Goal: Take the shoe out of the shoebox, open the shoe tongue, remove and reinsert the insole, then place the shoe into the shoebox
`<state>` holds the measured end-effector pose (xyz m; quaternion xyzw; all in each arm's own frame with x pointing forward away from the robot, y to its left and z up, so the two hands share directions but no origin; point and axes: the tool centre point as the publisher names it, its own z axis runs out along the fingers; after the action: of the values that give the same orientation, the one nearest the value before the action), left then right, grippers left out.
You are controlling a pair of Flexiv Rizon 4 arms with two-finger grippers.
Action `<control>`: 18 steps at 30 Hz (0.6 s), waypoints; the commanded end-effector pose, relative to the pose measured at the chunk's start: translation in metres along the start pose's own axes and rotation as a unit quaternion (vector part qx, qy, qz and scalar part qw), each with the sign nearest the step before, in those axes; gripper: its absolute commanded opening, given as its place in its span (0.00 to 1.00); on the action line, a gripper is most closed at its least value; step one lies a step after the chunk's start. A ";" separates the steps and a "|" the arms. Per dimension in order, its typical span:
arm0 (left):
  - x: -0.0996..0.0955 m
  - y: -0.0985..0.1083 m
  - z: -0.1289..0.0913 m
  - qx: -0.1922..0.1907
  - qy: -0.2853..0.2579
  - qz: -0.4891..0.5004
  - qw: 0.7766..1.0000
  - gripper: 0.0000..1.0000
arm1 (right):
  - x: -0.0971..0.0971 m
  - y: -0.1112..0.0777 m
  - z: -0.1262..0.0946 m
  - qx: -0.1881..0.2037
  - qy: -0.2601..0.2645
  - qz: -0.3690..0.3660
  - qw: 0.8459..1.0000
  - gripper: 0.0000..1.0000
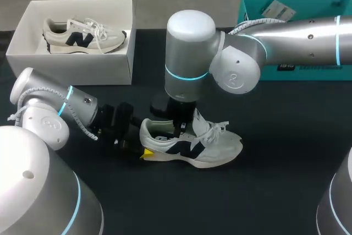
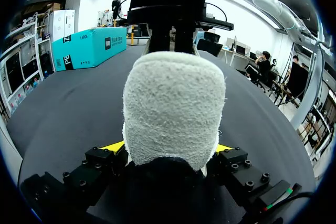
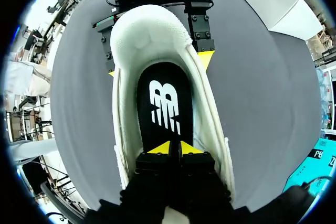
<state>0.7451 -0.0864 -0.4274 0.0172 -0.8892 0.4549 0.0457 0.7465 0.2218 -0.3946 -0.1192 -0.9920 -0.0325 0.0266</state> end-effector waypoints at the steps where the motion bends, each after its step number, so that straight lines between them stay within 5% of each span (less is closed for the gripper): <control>1: 0.000 0.001 0.001 -0.001 0.000 0.000 1.000 0.00 | -0.004 0.006 0.010 0.004 0.010 -0.003 1.000 0.30; 14: 0.000 0.001 0.001 -0.001 0.000 0.000 1.000 0.00 | 0.000 0.002 0.035 0.006 0.058 -0.001 0.998 0.32; 18: 0.000 0.001 0.001 -0.001 0.000 0.000 1.000 0.00 | 0.006 0.002 0.040 0.010 0.076 0.004 0.997 0.00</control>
<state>0.7449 -0.0862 -0.4280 0.0170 -0.8893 0.4547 0.0459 0.7440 0.2220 -0.4098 -0.1207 -0.9878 -0.0328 0.0932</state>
